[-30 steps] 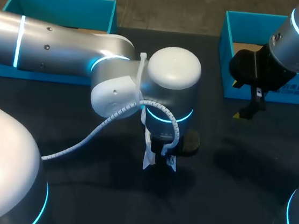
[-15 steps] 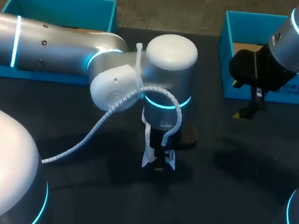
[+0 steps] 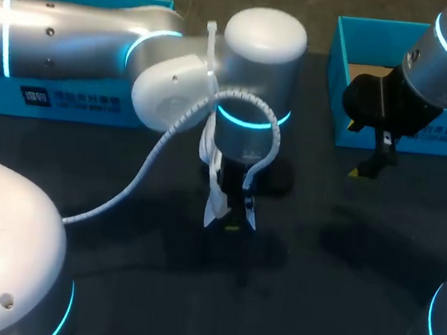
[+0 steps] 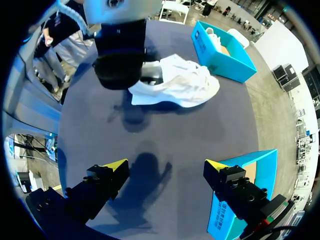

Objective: Take the shoe out of the shoebox, open the shoe tongue, remove and reinsert the insole, then place the shoe into the shoebox

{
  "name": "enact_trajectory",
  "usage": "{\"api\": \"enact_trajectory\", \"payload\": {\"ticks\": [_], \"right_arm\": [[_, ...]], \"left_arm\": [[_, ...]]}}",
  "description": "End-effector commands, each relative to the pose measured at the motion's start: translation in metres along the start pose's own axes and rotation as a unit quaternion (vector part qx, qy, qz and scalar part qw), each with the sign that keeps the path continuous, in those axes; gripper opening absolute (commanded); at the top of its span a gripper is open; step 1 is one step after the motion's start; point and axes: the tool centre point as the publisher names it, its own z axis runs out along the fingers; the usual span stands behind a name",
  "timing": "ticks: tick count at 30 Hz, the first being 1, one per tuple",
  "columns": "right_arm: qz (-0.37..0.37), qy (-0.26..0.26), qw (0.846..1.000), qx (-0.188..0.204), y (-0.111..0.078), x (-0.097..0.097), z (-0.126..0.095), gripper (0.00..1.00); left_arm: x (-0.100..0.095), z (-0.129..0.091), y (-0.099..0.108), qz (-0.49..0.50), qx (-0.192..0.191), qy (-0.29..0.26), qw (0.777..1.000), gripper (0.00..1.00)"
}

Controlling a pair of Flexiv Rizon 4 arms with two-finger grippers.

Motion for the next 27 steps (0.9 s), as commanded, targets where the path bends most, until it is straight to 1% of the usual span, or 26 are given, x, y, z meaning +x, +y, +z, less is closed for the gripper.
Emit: {"api": "enact_trajectory", "payload": {"ticks": [1, 3, 9, 12, 18, 20, 21, 27], "right_arm": [[0.001, -0.001, 1.0, 0.001, 0.001, 0.0, 0.001, 1.0], [0.001, -0.001, 1.0, 0.001, 0.001, 0.0, 0.001, 1.0], [0.001, -0.001, 1.0, 0.001, 0.001, 0.0, 0.001, 1.0], [0.001, -0.001, 1.0, 0.001, 0.001, 0.0, 0.001, 1.0], [0.001, -0.001, 1.0, 0.001, 0.001, 0.0, 0.001, 1.0], [0.001, -0.001, 1.0, 0.001, 0.001, 0.0, 0.001, 1.0], [0.001, -0.001, 1.0, 0.001, 0.001, 0.0, 0.001, 1.0], [0.001, -0.001, 1.0, 0.001, 0.001, 0.0, 0.001, 1.0]], "left_arm": [[0.0, -0.049, 0.01, 0.0, 0.003, -0.007, 1.0, 0.0], [-0.002, -0.064, 0.012, -0.006, -0.001, -0.014, 1.0, 0.0], [-0.007, -0.108, 0.021, -0.014, 0.009, -0.026, 1.0, 0.0], [-0.01, -0.124, 0.024, -0.013, 0.015, -0.025, 0.999, 0.0], [-0.014, -0.14, 0.032, -0.02, 0.023, -0.028, 0.999, 0.0], [-0.013, -0.144, 0.033, -0.021, 0.022, -0.03, 0.999, 0.0], [-0.012, -0.146, 0.032, -0.02, 0.014, -0.033, 0.999, 0.0], [-0.012, -0.146, 0.032, -0.02, 0.014, -0.033, 0.999, 0.0]]}}
